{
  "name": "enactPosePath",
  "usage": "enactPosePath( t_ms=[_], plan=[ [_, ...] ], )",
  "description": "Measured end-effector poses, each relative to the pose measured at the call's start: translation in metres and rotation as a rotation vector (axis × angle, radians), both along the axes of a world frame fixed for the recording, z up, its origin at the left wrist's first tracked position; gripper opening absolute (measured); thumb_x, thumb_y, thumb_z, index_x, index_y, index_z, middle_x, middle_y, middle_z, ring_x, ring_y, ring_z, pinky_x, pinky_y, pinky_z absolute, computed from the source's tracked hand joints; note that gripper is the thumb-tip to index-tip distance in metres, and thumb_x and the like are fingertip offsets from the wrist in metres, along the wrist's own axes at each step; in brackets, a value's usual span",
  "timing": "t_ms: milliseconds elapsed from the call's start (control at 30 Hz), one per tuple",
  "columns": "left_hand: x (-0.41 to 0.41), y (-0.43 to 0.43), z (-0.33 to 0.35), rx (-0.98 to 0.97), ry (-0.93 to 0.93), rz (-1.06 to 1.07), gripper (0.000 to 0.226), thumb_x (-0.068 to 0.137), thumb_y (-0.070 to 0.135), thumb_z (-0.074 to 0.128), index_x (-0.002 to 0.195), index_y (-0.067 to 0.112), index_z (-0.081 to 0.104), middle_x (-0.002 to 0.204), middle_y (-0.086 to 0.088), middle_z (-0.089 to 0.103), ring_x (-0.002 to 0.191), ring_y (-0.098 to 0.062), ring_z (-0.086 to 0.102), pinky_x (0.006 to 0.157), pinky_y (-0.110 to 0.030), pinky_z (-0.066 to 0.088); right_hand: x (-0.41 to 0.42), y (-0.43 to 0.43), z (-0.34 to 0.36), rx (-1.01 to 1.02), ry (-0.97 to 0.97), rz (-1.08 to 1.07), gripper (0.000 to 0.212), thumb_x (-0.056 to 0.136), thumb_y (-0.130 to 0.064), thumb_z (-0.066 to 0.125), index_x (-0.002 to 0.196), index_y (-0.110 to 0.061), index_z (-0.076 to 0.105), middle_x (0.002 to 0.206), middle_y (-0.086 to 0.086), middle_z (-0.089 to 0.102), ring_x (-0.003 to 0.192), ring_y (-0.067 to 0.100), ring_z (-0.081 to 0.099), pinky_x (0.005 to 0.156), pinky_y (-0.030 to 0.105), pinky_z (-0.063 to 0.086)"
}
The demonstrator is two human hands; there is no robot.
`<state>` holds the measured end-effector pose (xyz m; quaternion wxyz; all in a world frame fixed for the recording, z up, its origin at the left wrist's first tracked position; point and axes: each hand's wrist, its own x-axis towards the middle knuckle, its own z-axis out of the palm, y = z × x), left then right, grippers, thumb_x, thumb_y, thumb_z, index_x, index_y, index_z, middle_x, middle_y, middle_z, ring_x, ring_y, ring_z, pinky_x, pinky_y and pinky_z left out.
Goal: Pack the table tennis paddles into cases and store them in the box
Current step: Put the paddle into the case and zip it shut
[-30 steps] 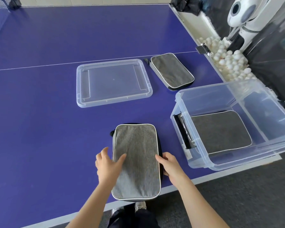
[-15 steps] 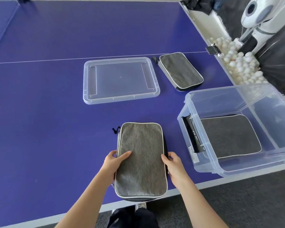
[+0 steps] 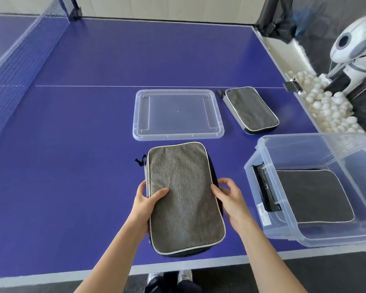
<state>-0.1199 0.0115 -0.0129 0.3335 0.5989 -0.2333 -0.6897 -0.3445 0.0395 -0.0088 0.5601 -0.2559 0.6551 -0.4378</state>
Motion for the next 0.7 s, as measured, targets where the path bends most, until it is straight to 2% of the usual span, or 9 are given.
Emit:
enactPosePath(
  t_ms=[67,133,233,300,367,433,533,633,700],
  plan=[
    [0.007,-0.003,0.008,-0.016,-0.005,0.071,0.072,0.073,0.026,0.080,0.133,0.030,0.040,0.114,-0.007,0.063,0.093,-0.028,0.068,0.065,-0.041,0.057,0.008,-0.011,0.009,-0.019,0.031,0.025,0.026,0.088,-0.024,0.067,0.110,-0.015,0.054,0.085,0.004,0.069,0.082,0.015,0.065,0.081,0.030,0.050],
    [0.014,-0.004,0.018,-0.038,0.000,0.124,0.064,0.077,0.024,0.076,0.131,0.030,0.041,0.113,-0.007,0.063,0.093,-0.028,0.067,0.067,-0.042,0.057,0.017,-0.019,0.020,-0.026,0.035,0.045,0.029,0.088,-0.031,0.066,0.111,-0.017,0.054,0.089,0.005,0.070,0.086,0.017,0.066,0.086,0.035,0.051],
    [0.023,-0.008,0.031,-0.055,0.036,0.217,0.058,0.081,0.023,0.073,0.129,0.030,0.041,0.111,-0.006,0.063,0.090,-0.027,0.066,0.066,-0.041,0.056,0.027,-0.024,0.033,-0.026,-0.007,0.054,0.032,0.092,-0.045,0.055,0.109,-0.018,0.053,0.098,0.000,0.067,0.089,0.016,0.065,0.077,0.033,0.052],
    [0.029,-0.014,0.038,-0.073,0.070,0.303,0.058,0.081,0.023,0.072,0.130,0.026,0.040,0.112,-0.008,0.063,0.088,-0.025,0.066,0.064,-0.038,0.056,0.037,-0.018,0.038,-0.065,-0.001,0.012,0.036,0.094,-0.050,0.047,0.104,-0.016,0.054,0.098,-0.003,0.062,0.089,0.013,0.061,0.079,0.032,0.048],
    [0.033,-0.022,0.045,-0.096,0.111,0.414,0.061,0.080,0.023,0.073,0.132,0.021,0.040,0.114,-0.009,0.063,0.087,-0.024,0.067,0.063,-0.037,0.056,0.052,-0.004,0.039,-0.106,0.019,-0.093,0.034,0.094,-0.045,0.050,0.097,-0.013,0.057,0.096,0.000,0.064,0.086,0.015,0.063,0.080,0.034,0.051],
    [0.034,-0.033,0.055,-0.108,0.151,0.533,0.063,0.079,0.022,0.074,0.132,0.020,0.039,0.114,-0.007,0.063,0.086,-0.022,0.066,0.064,-0.036,0.055,0.075,0.017,0.038,-0.120,0.087,-0.133,0.030,0.086,-0.040,0.053,0.096,-0.013,0.062,0.095,0.002,0.068,0.083,0.015,0.064,0.076,0.028,0.052],
    [0.032,-0.047,0.068,-0.130,0.206,0.687,0.062,0.079,0.020,0.074,0.130,0.019,0.038,0.112,-0.003,0.061,0.084,-0.018,0.064,0.065,-0.034,0.054,0.119,0.038,0.038,-0.120,0.108,0.057,0.013,0.094,-0.029,0.058,0.099,-0.020,0.065,0.097,-0.003,0.070,0.085,0.011,0.066,0.072,0.023,0.053],
    [0.028,-0.056,0.077,-0.157,0.214,0.762,0.060,0.078,0.019,0.075,0.126,0.016,0.040,0.109,-0.002,0.061,0.086,-0.018,0.064,0.068,-0.034,0.055,0.157,0.029,0.046,-0.142,0.040,0.244,0.020,0.090,-0.032,0.062,0.107,-0.024,0.065,0.104,-0.008,0.070,0.096,0.007,0.065,0.082,0.029,0.056],
    [0.026,-0.061,0.081,-0.176,0.212,0.803,0.061,0.077,0.017,0.076,0.127,0.012,0.040,0.110,-0.004,0.061,0.087,-0.018,0.064,0.072,-0.035,0.056,0.173,0.018,0.054,-0.154,0.068,0.195,0.021,0.087,-0.034,0.066,0.102,-0.018,0.066,0.095,-0.005,0.072,0.085,0.006,0.067,0.079,0.028,0.056]
  ],
)
